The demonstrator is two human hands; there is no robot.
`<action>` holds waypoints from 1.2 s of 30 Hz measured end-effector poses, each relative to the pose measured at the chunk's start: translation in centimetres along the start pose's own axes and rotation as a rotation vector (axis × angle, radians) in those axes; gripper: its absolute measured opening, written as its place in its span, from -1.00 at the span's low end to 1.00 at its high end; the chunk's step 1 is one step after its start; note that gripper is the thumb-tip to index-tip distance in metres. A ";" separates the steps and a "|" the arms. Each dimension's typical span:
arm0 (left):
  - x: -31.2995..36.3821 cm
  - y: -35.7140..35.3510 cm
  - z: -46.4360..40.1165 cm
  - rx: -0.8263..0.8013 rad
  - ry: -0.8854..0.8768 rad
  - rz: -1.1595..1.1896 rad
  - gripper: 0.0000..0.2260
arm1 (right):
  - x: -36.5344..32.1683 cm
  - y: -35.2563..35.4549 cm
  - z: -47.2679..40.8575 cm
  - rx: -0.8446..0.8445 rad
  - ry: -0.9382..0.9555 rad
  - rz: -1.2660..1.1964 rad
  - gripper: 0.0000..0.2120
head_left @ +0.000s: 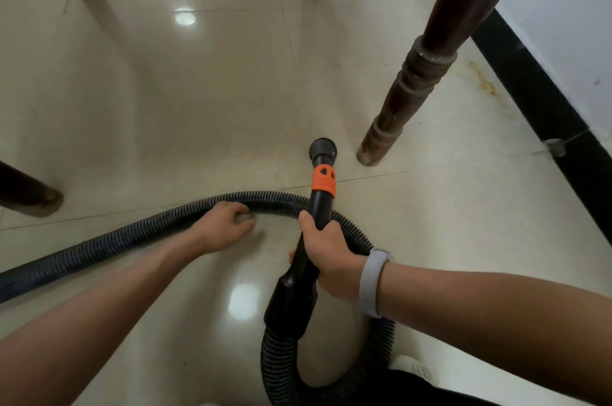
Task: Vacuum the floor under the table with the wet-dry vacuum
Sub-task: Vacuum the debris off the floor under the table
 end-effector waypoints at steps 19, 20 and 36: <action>5.7 -3.1 5.8 -0.456 -0.223 0.725 -0.78 | -4.7 0.1 -2.2 0.096 0.045 -0.145 -0.78; 5.0 -2.5 5.9 -0.489 -0.216 0.734 -0.69 | -4.5 -0.4 -2.1 0.071 0.035 -0.163 -0.80; 1.5 1.9 6.2 -0.254 -0.158 0.321 -0.67 | -4.9 -3.5 -3.2 0.075 -0.022 -0.329 -0.74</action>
Point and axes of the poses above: each hand's wrist, its own z-axis away from the middle knuckle, its own y-axis out of the back of the hand, x = y × z, the point moved 6 cm from there along -z, towards the middle knuckle, and after that the axes turned 13 degrees about -x, right-handed, at the moved point
